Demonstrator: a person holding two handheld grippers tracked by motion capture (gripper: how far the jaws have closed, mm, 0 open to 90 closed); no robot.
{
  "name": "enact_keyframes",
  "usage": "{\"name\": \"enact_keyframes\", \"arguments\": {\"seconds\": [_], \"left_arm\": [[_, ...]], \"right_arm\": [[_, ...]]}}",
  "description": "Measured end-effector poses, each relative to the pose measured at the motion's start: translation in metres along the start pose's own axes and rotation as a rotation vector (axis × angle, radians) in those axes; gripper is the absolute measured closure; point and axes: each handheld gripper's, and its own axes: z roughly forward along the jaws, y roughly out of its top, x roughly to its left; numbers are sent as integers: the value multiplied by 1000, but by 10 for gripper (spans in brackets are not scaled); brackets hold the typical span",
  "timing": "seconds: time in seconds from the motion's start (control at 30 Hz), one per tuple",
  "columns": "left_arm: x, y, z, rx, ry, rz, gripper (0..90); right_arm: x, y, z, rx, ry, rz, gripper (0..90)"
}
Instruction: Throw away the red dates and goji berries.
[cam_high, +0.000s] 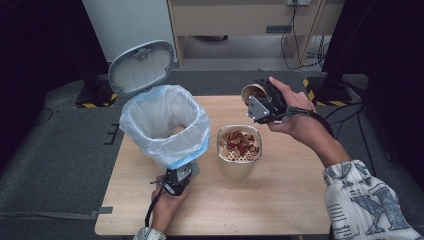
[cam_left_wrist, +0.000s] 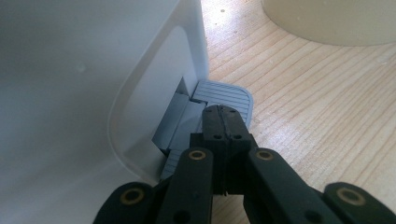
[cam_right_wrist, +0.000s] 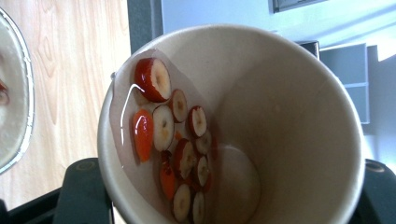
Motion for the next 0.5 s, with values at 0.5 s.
{"name": "enact_keyframes", "arguments": {"seconds": [0.5], "left_arm": [[0,0,0,0,0,0,895]], "right_arm": [[-1,1,-1,20,-14,-55,318]]}}
